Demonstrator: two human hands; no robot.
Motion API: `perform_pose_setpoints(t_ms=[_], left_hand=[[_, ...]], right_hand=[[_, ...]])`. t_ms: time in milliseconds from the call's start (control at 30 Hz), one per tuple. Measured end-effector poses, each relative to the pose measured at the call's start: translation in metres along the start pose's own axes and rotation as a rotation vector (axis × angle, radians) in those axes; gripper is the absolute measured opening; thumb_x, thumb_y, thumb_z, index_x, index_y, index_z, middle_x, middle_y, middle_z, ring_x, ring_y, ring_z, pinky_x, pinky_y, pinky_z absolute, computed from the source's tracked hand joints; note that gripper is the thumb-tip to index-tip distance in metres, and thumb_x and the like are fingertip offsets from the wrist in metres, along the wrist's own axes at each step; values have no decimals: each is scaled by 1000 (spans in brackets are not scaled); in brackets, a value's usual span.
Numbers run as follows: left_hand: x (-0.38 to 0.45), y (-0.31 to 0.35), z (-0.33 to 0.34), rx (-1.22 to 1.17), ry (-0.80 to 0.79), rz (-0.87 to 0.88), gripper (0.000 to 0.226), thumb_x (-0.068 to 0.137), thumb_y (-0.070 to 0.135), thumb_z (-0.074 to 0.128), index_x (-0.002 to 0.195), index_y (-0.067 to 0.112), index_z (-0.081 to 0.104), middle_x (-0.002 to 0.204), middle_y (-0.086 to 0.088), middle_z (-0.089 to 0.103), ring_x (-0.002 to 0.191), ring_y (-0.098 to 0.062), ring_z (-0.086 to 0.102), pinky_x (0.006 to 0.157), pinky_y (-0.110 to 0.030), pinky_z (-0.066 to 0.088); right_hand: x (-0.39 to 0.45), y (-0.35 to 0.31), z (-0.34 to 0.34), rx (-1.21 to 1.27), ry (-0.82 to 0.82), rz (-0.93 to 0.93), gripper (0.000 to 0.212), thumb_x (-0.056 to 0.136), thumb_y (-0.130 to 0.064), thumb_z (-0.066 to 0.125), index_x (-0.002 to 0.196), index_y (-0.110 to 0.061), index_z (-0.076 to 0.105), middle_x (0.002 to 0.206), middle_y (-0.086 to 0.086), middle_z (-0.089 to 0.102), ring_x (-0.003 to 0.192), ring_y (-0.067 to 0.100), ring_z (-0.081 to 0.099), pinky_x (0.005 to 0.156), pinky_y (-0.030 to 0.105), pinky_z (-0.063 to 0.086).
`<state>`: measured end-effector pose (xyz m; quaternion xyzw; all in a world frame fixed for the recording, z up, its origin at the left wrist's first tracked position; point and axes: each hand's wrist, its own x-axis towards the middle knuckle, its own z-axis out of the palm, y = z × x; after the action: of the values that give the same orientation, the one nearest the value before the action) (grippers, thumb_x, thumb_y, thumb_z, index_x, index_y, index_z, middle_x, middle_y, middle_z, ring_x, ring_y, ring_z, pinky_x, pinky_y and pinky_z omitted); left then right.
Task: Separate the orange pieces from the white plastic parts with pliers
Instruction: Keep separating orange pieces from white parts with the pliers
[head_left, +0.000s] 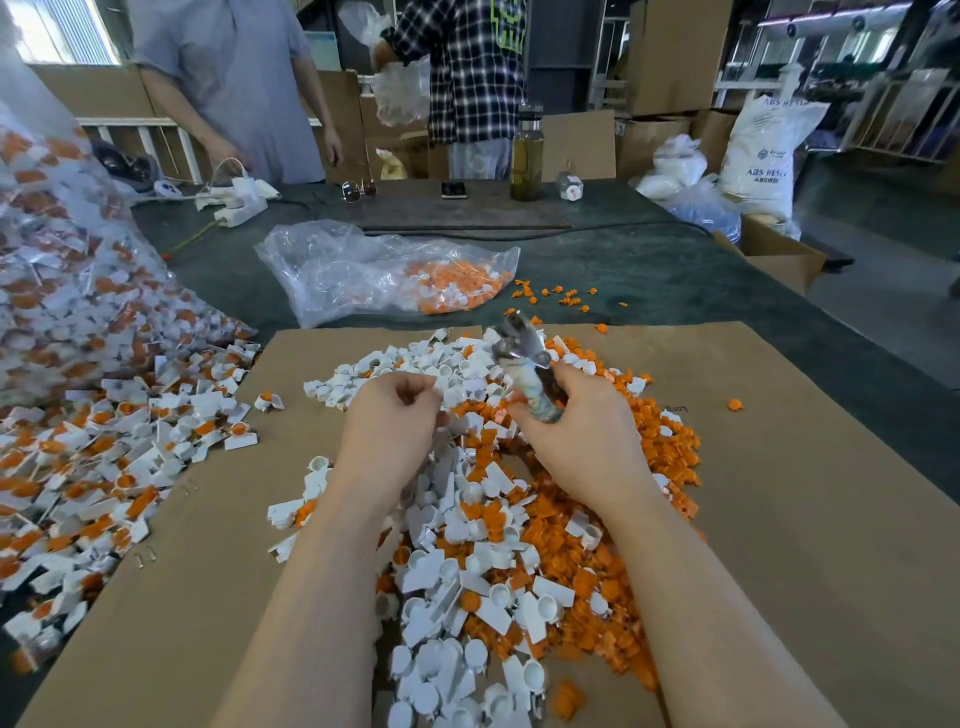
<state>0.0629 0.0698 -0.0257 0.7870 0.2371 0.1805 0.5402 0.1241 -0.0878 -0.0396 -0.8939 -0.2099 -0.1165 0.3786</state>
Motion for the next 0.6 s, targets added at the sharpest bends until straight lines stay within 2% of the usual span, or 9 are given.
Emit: perform_pose_setpoints(t_ms=[67, 133, 200, 300, 367, 433, 533, 600], left_hand=[[-3, 3, 2, -138, -37, -35, 17, 98, 17, 58, 85, 21, 67, 66, 4, 73, 53, 2, 65, 50, -13, 49], [-4, 5, 4, -246, -58, -78, 15, 96, 15, 61, 83, 18, 68, 71, 1, 75, 66, -6, 71, 69, -23, 55], [-4, 6, 6, -338, -62, -110, 9, 93, 12, 65, 85, 14, 70, 73, -4, 76, 72, -14, 73, 76, -31, 56], [-6, 7, 9, -437, -70, -102, 6, 88, 6, 70, 83, 10, 70, 75, -8, 76, 73, -17, 73, 74, -30, 59], [-8, 8, 11, -458, -77, -78, 6, 88, 5, 70, 85, 10, 69, 75, -7, 76, 74, -17, 74, 68, -25, 58], [-9, 9, 13, -431, -66, -35, 7, 91, 7, 68, 89, 14, 67, 74, -5, 76, 71, -14, 73, 61, -19, 55], [-12, 8, 15, -283, -43, 50, 4, 92, 18, 69, 90, 19, 66, 72, -4, 75, 57, -9, 69, 53, -16, 52], [-14, 10, 15, -274, -54, 61, 6, 90, 21, 73, 88, 19, 68, 71, -5, 75, 55, -9, 67, 52, -17, 53]], right_hand=[[0, -1, -2, 96, 23, 15, 16, 88, -36, 66, 95, -22, 62, 83, -12, 62, 74, 7, 57, 59, 26, 46], [-1, -3, -2, 150, 29, 32, 19, 89, -35, 65, 103, -21, 64, 89, -11, 65, 79, 8, 60, 67, 31, 52], [-1, -4, -2, 201, 27, 42, 18, 90, -32, 65, 104, -21, 63, 88, -14, 63, 79, 8, 60, 69, 31, 53], [-2, -5, -2, 298, 21, 40, 14, 90, -26, 66, 104, -25, 62, 88, -17, 62, 80, 5, 61, 68, 23, 51], [-3, -6, -2, 330, 30, 21, 16, 90, -25, 66, 105, -26, 62, 88, -20, 61, 80, -2, 60, 63, 11, 46], [-4, -8, -1, 344, 52, 4, 18, 89, -25, 66, 107, -26, 63, 88, -22, 61, 79, -8, 58, 60, 6, 43], [-5, -10, -2, 377, 93, -4, 16, 89, -25, 67, 104, -27, 64, 84, -22, 61, 79, -10, 58, 61, 3, 42], [-5, -10, -4, 407, 111, -5, 11, 89, -25, 68, 97, -30, 62, 81, -19, 62, 78, -8, 59, 62, 4, 43]])
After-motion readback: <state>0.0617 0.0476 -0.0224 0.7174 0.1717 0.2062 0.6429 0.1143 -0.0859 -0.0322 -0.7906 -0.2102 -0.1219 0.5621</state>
